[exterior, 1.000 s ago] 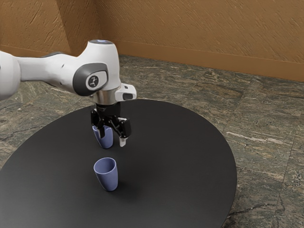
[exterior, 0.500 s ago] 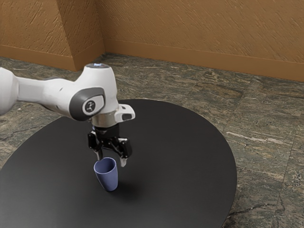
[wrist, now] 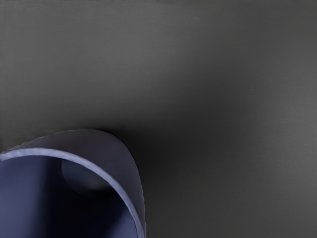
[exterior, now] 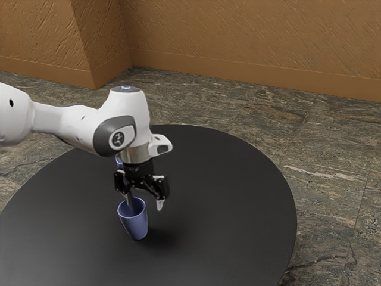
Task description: Place the right cup onto the left cup
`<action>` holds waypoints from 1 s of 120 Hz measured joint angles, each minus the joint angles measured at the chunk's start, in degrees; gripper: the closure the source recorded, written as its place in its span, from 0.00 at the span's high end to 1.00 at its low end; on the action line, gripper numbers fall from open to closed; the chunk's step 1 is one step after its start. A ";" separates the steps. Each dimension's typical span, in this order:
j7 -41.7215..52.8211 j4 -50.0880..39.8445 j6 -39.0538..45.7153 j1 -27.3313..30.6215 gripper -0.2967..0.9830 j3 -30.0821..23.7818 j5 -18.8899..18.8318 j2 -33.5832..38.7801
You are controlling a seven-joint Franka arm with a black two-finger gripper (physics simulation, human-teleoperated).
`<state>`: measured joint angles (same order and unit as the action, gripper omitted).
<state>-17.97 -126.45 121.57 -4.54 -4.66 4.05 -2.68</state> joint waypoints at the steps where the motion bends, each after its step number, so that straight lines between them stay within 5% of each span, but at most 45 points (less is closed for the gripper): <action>1: -0.05 0.01 0.03 0.14 0.77 0.00 0.00 -0.01; 120: -2.88 -0.13 1.76 0.01 0.77 0.00 0.00 -3.98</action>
<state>-20.85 -126.59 123.33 -4.53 -4.66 4.04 -6.66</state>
